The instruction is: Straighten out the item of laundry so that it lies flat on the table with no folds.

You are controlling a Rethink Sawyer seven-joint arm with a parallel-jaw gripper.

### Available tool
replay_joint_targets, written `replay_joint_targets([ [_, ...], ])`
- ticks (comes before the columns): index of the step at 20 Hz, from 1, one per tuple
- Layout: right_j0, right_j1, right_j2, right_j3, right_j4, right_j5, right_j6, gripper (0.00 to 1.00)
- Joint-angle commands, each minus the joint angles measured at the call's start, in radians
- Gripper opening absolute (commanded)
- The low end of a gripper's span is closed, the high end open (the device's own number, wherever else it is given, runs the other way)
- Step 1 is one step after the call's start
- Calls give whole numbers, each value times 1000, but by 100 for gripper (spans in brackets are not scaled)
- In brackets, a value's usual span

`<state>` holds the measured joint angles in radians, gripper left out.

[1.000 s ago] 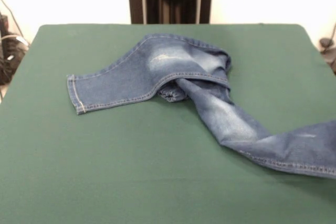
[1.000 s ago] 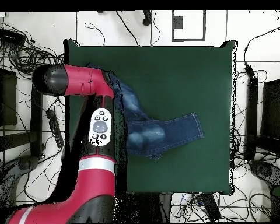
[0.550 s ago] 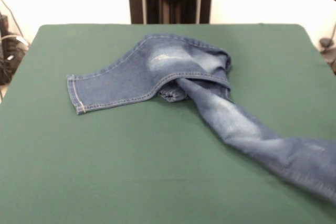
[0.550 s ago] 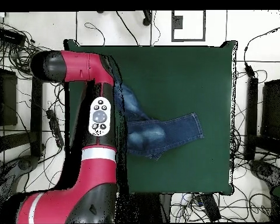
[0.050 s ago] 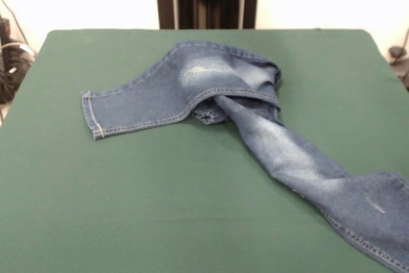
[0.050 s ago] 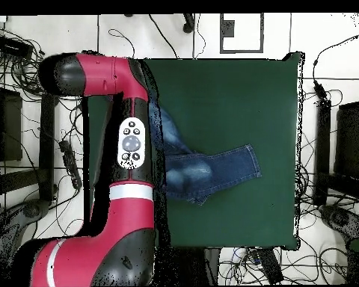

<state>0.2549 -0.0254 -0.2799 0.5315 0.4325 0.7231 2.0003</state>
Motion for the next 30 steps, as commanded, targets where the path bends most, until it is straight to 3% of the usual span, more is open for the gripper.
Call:
replay_joint_targets([
  [1,-9,32,19,-44,-13,142,134,100],
  [14,-51,-95,121,215,-40,12,21,100],
  [30,-89,-216,177,403,-110,-44,-32,100],
])
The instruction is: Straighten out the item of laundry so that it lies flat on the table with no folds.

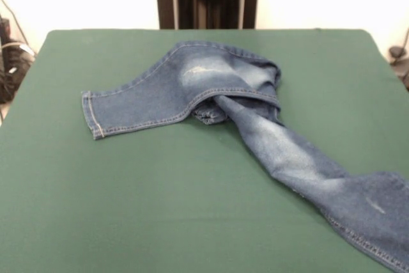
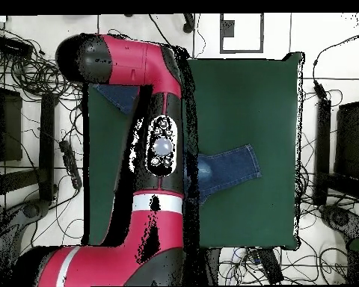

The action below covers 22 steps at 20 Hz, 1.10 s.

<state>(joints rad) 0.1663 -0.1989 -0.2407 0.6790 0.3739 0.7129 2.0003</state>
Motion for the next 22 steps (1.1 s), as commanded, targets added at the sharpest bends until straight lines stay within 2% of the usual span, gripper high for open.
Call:
replay_joint_targets([
  [1,-4,-52,142,273,-56,-40,-32,100],
  [11,-60,-171,190,495,-115,-61,-73,100],
  [22,-147,-249,259,649,-228,-122,-113,100],
])
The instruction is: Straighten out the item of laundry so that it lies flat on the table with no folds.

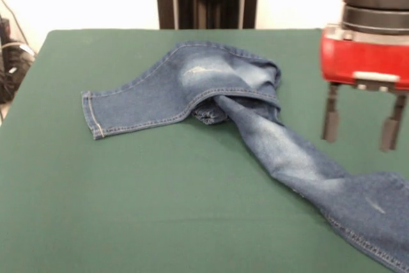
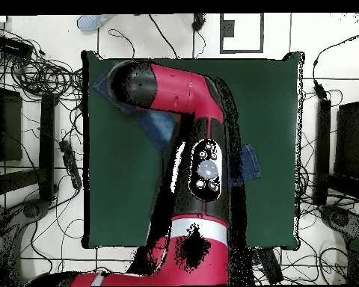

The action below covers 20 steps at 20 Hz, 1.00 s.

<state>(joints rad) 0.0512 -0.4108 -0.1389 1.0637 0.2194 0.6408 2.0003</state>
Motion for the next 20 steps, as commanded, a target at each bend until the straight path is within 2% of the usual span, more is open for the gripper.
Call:
replay_joint_targets([
  [1,-41,-42,166,276,-83,-53,-113,100],
  [12,-121,-64,225,397,-175,-83,-88,100],
  [20,-190,-36,290,430,-231,-137,-73,100],
])
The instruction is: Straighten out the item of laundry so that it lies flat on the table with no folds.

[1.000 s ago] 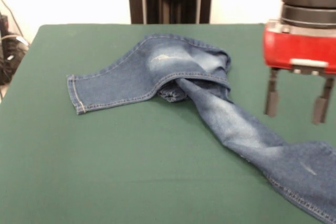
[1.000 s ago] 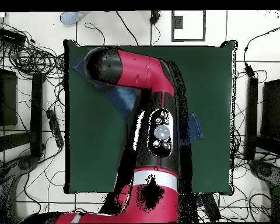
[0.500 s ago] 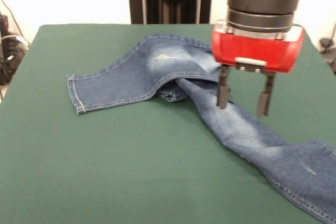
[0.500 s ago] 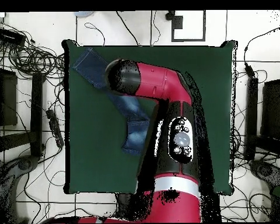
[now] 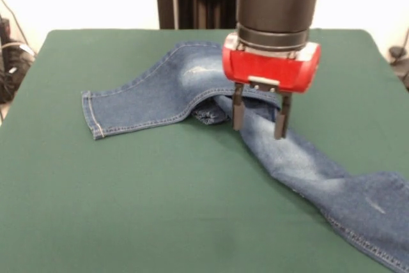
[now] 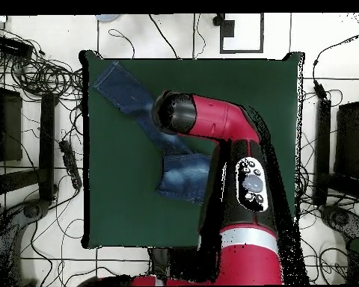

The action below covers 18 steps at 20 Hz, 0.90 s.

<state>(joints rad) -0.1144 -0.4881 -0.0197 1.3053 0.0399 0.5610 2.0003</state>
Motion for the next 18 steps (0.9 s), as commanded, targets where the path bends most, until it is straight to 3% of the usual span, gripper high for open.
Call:
replay_joint_targets([
  [1,-32,40,177,196,-60,-62,-72,100],
  [18,-172,15,260,258,-192,-76,-77,100],
])
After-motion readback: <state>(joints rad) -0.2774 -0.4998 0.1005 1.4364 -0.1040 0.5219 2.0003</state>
